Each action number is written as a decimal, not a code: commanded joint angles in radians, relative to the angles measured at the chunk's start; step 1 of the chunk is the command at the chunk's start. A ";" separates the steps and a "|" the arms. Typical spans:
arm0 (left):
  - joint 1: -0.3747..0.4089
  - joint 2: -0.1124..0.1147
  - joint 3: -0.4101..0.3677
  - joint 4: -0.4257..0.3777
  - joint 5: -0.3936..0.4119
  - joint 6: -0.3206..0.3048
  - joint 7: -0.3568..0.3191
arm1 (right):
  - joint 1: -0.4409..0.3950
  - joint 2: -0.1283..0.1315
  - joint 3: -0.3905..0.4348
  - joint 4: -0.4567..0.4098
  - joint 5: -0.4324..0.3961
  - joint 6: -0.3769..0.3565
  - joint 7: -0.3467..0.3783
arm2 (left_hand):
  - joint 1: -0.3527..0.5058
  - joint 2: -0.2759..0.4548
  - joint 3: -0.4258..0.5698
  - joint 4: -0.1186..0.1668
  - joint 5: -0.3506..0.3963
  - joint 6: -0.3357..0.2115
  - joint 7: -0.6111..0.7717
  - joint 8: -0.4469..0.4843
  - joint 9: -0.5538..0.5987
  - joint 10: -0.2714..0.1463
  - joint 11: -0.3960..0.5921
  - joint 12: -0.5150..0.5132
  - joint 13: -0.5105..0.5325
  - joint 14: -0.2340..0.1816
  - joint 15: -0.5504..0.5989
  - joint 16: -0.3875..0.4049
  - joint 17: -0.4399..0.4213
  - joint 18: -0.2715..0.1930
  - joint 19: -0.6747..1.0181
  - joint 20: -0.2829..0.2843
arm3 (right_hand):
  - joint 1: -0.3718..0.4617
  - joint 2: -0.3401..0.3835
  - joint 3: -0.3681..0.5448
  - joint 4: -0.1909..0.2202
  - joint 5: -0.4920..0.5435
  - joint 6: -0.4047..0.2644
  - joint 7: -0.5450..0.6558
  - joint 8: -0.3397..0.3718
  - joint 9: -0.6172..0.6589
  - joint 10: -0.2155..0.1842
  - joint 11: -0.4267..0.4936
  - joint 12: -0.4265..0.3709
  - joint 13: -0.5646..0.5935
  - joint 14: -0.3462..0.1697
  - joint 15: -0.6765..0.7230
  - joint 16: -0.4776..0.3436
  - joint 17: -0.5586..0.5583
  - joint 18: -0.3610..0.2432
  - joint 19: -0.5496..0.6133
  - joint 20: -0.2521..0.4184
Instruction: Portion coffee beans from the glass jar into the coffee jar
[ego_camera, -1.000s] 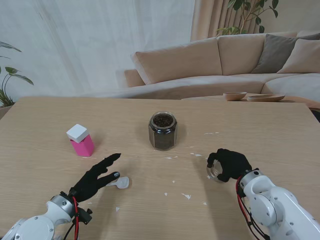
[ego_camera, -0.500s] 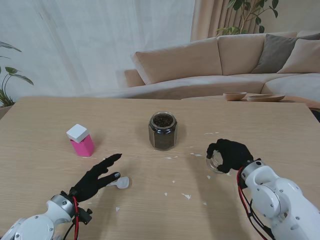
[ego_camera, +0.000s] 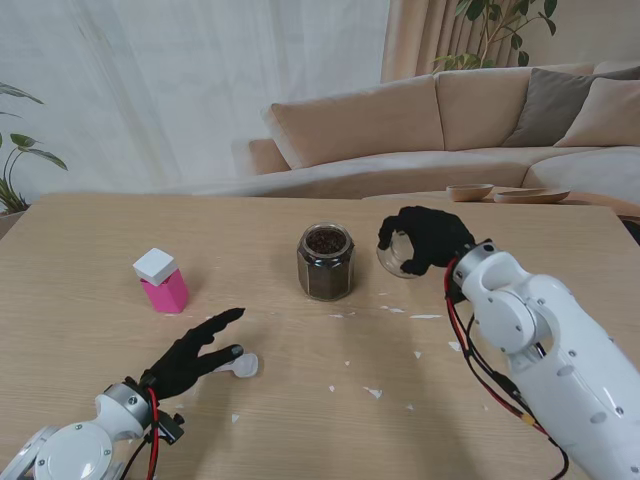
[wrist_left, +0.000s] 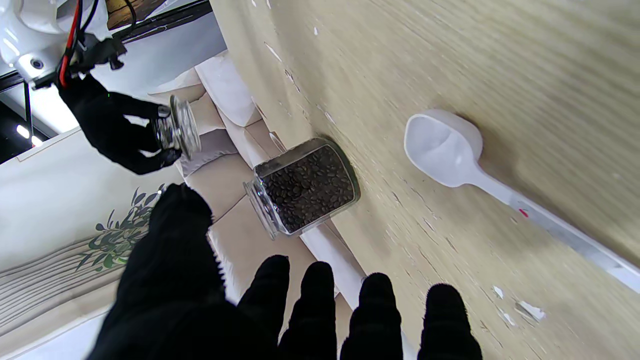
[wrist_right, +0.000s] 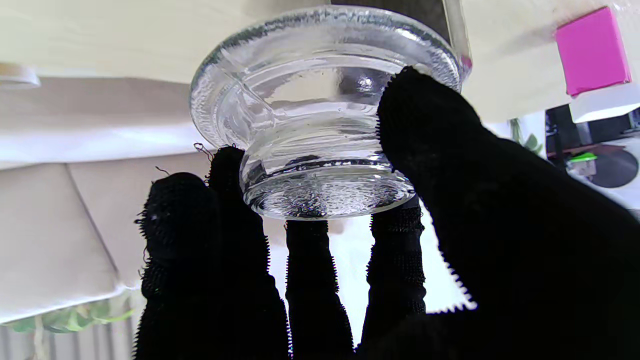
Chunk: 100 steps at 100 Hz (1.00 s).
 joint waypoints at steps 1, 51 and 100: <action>0.002 -0.003 0.002 -0.003 -0.003 0.009 -0.017 | 0.059 -0.013 -0.020 0.020 0.000 -0.014 0.003 | 0.012 0.012 -0.009 0.030 0.012 -0.008 0.008 -0.005 0.006 -0.012 0.004 0.001 -0.026 -0.016 -0.008 0.008 -0.007 -0.026 0.001 -0.010 | 0.227 0.133 0.327 0.075 0.084 0.058 0.098 0.025 0.178 -0.097 0.146 0.055 0.119 -0.115 0.085 0.041 0.020 -0.082 0.032 -0.001; -0.008 -0.001 0.001 0.001 -0.019 0.021 -0.037 | 0.436 -0.053 -0.342 0.389 0.125 -0.082 -0.106 | 0.012 0.009 -0.009 0.031 0.011 -0.008 0.004 -0.002 0.005 -0.012 0.001 0.002 -0.026 -0.016 -0.008 0.007 -0.007 -0.027 0.001 -0.007 | 0.227 0.134 0.327 0.073 0.077 0.055 0.096 0.027 0.178 -0.100 0.143 0.062 0.123 -0.120 0.081 0.045 0.028 -0.089 0.026 0.003; -0.026 -0.002 -0.001 0.016 -0.037 0.029 -0.044 | 0.673 -0.104 -0.585 0.646 0.212 -0.283 -0.179 | 0.011 0.007 -0.009 0.031 0.010 -0.008 0.003 0.000 0.005 -0.013 -0.001 0.002 -0.027 -0.017 -0.008 0.007 -0.007 -0.026 0.000 -0.006 | 0.232 0.132 0.337 0.067 0.068 0.042 0.096 0.031 0.177 -0.109 0.141 0.065 0.127 -0.132 0.075 0.051 0.032 -0.103 0.018 0.007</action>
